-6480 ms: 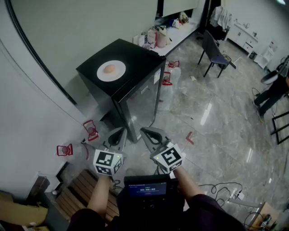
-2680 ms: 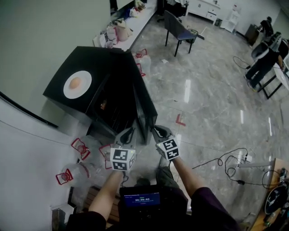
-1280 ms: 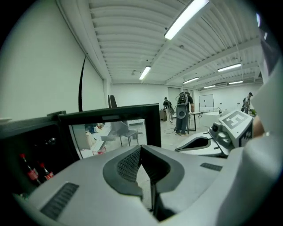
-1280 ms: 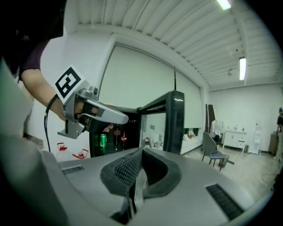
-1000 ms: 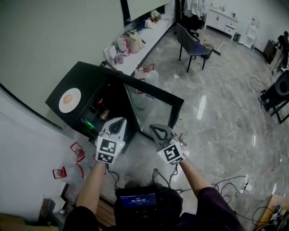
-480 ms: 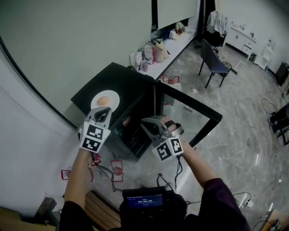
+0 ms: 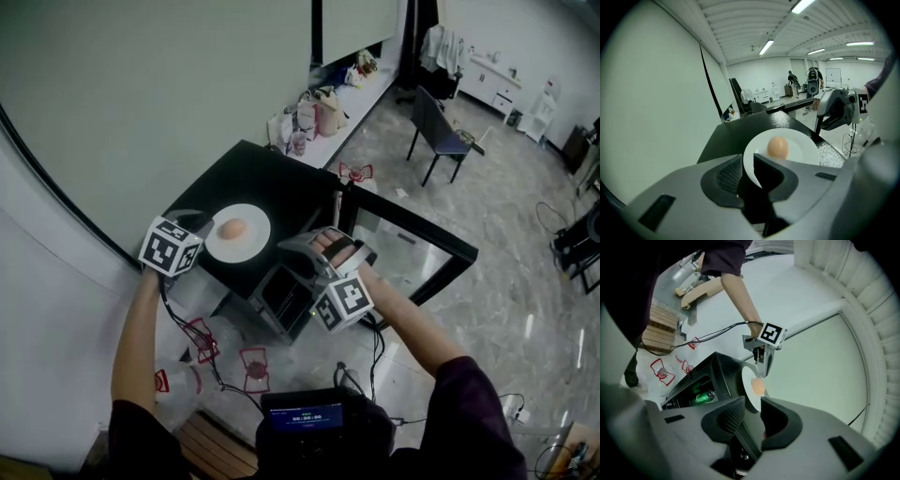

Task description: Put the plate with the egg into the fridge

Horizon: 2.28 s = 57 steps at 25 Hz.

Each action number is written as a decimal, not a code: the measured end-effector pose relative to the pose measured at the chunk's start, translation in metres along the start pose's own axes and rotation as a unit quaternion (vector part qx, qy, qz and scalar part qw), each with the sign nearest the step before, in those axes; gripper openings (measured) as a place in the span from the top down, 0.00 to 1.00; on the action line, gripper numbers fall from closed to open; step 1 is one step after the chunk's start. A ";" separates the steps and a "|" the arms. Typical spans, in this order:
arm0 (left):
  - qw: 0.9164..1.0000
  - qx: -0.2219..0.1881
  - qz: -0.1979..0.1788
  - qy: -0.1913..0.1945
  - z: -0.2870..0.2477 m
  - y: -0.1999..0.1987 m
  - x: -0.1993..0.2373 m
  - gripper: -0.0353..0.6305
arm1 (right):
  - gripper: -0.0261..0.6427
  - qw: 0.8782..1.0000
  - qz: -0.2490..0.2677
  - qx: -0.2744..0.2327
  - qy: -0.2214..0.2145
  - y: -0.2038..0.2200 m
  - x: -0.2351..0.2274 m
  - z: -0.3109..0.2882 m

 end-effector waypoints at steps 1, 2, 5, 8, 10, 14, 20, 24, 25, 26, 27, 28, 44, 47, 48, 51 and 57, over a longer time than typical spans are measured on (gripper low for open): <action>1.000 0.013 0.009 0.005 -0.005 0.004 0.005 0.89 | 0.82 1.000 0.006 0.003 -0.006 0.002 0.002 -0.002; 0.999 0.026 0.018 0.011 -0.010 0.009 0.009 0.87 | 0.82 1.000 0.011 0.005 -0.009 0.004 0.003 -0.003; 0.997 0.049 0.053 0.031 -0.018 0.018 0.017 0.83 | 0.82 1.000 0.026 0.010 -0.015 0.008 0.006 -0.004; 0.994 0.055 0.075 0.055 -0.021 0.016 0.016 0.83 | 0.82 0.999 0.037 0.008 -0.019 0.011 0.011 -0.006; 0.993 0.060 0.076 0.071 -0.023 0.013 0.011 0.83 | 0.82 0.999 0.038 0.008 -0.017 0.012 0.012 -0.006; 0.990 0.072 0.078 0.090 -0.024 0.016 -0.001 0.83 | 0.82 0.999 0.046 0.008 -0.010 0.009 0.009 -0.006; 0.989 0.074 0.059 0.117 -0.029 0.009 -0.031 0.83 | 0.81 0.997 0.072 0.016 0.006 0.012 0.015 -0.006; 0.988 0.073 0.047 0.127 -0.030 0.003 -0.049 0.83 | 0.80 0.996 0.079 0.027 0.019 0.015 0.016 -0.003; 0.988 0.073 0.045 0.128 -0.031 0.002 -0.053 0.83 | 0.80 0.996 0.082 0.031 0.021 0.016 0.018 -0.002; 0.988 0.072 0.044 0.130 -0.031 0.001 -0.057 0.83 | 0.80 0.995 0.086 0.036 0.021 0.017 0.020 -0.002; 0.988 0.072 0.043 0.133 -0.032 0.001 -0.060 0.83 | 0.80 0.995 0.092 0.039 0.019 0.016 0.022 -0.002; 0.987 0.071 0.042 0.135 -0.032 0.000 -0.064 0.83 | 0.80 0.994 0.097 0.038 0.016 0.014 0.024 -0.002; 0.988 0.062 0.045 0.136 -0.028 -0.005 -0.077 0.83 | 0.91 0.980 0.192 0.038 0.032 0.004 0.038 -0.004; 0.988 0.047 0.052 0.137 -0.025 -0.010 -0.079 0.83 | 0.92 0.979 0.200 0.040 0.030 0.005 0.041 -0.002; 0.988 0.041 0.052 0.137 -0.023 -0.013 -0.080 0.83 | 0.92 0.978 0.201 0.041 0.029 0.006 0.042 0.000; 0.990 0.017 0.048 0.134 -0.016 -0.022 -0.083 0.83 | 0.92 0.977 0.205 0.044 0.031 0.007 0.043 0.005; 0.989 -0.047 0.048 0.128 0.007 -0.048 -0.103 0.83 | 0.92 0.977 0.201 0.055 0.039 0.015 0.043 0.025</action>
Point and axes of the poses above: the fingertips, and each gripper's own axes: z backward along the fingers, x to its left, y out of its underside, the point moved 1 cm from there along z, backward along the fingers, and after that the axes turned 13 degrees about z, right-handed, at the moved point
